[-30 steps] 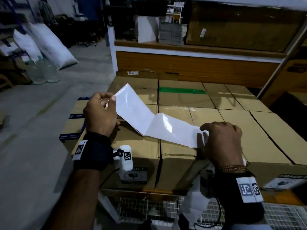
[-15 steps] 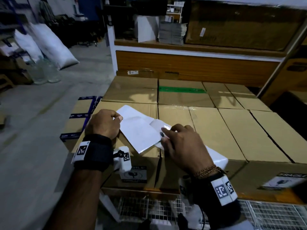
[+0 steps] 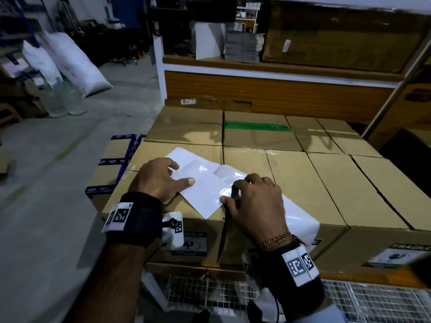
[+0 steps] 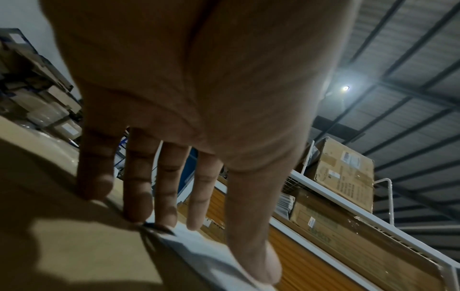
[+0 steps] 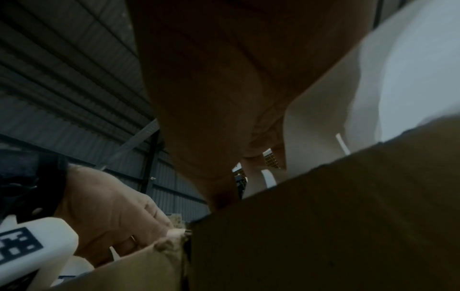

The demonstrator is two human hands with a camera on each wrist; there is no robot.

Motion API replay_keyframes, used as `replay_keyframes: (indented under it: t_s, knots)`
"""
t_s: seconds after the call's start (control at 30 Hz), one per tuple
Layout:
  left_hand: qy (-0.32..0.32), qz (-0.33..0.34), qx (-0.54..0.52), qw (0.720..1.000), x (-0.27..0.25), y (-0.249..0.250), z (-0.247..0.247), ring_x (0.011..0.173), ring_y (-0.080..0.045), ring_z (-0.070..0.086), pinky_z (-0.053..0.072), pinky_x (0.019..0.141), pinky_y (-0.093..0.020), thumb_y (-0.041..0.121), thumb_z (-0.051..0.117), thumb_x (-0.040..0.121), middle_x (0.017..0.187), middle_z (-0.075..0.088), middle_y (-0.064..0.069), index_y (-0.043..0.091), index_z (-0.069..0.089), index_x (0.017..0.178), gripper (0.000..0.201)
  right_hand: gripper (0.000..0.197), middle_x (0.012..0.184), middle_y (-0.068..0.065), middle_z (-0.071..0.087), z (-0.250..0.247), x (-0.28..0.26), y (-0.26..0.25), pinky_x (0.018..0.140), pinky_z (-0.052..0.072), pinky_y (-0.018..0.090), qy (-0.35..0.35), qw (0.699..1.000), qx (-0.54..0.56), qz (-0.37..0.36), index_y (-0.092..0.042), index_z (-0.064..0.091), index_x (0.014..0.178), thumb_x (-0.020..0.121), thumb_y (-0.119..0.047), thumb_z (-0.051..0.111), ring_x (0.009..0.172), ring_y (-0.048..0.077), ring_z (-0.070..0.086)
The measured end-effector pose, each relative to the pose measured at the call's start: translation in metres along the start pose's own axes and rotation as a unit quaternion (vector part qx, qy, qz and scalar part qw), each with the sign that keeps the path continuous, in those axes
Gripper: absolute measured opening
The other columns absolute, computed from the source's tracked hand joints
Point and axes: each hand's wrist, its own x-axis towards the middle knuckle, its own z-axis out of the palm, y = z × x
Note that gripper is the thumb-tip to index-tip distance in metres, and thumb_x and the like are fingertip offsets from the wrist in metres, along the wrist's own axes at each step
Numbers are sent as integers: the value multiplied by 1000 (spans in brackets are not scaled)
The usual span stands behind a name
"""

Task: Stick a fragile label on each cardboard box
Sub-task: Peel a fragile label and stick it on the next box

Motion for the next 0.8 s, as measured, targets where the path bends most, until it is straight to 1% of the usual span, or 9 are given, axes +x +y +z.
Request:
replay_keyframes:
  t_s: [0.17, 0.23, 0.3, 0.37, 0.47, 0.57, 0.63, 0.7, 0.8]
  knots:
    - [-5, -1, -9, 1000, -3, 0, 1, 93, -20, 64, 50, 80, -31, 43, 96, 65, 106, 70, 0, 23, 68, 121, 66, 39, 108, 0, 66, 4, 6, 0, 85, 44, 39, 16, 1000, 0, -1, -30, 73, 100, 90, -64, 57, 102, 28, 59]
    - [3, 4, -15, 1000, -4, 0, 1, 91, -20, 64, 50, 79, -31, 41, 95, 67, 99, 67, 2, 23, 69, 119, 61, 46, 109, 0, 66, 5, 7, 1, 84, 45, 39, 14, 1000, 4, -2, -29, 75, 101, 95, -63, 44, 102, 29, 58]
    - [13, 13, -33, 999, -6, 0, 0, 89, -20, 64, 49, 77, -31, 40, 92, 72, 97, 69, 2, 22, 71, 116, 52, 62, 111, 2, 68, 5, 9, 2, 84, 47, 40, 12, 1000, 14, -1, -28, 77, 104, 97, -61, 25, 103, 29, 59]
    - [28, 31, -66, 997, -8, 2, -4, 87, -20, 65, 48, 75, -31, 38, 89, 77, 97, 71, 2, 20, 72, 109, 40, 72, 111, 3, 69, 5, 10, 3, 83, 48, 41, 21, 999, 34, 0, -26, 78, 105, 98, -61, 15, 102, 30, 60]
    - [77, 70, -116, 988, -15, 10, -16, 82, -18, 66, 54, 69, -34, 37, 83, 83, 89, 70, 5, 22, 72, 97, 23, 76, 103, 2, 69, 8, 14, 6, 81, 47, 41, 24, 998, 57, -9, -25, 75, 101, 100, -63, 9, 98, 31, 59]
    - [160, 108, -149, 970, -24, 23, -32, 73, -12, 61, 42, 57, -25, 38, 81, 86, 83, 67, 5, 21, 69, 92, 21, 80, 100, 0, 69, 13, 19, 10, 86, 47, 45, 20, 994, 100, -34, -24, 71, 101, 102, -66, 3, 97, 29, 59]
    - [207, 127, -156, 957, -30, 32, -38, 74, -15, 58, 36, 56, -25, 40, 80, 87, 87, 66, 0, 17, 68, 95, 27, 76, 107, 3, 70, 18, 22, 14, 92, 47, 44, 37, 984, 171, -38, -20, 70, 108, 103, -66, 10, 104, 29, 61]
    - [244, 158, -135, 947, -36, 41, -39, 83, -18, 56, 33, 60, -23, 39, 79, 88, 95, 62, -1, 14, 67, 99, 30, 69, 122, 6, 69, 20, 23, 17, 102, 45, 38, 60, 968, 241, -21, -15, 69, 123, 104, -63, 24, 117, 26, 59]
    - [265, 231, -113, 929, -44, 53, -28, 90, -16, 56, 32, 64, -13, 29, 81, 87, 99, 57, 5, 18, 66, 94, 20, 53, 124, 4, 70, 15, 21, 22, 100, 43, 32, 116, 955, 272, -6, -14, 69, 126, 105, -51, 39, 117, 21, 60]
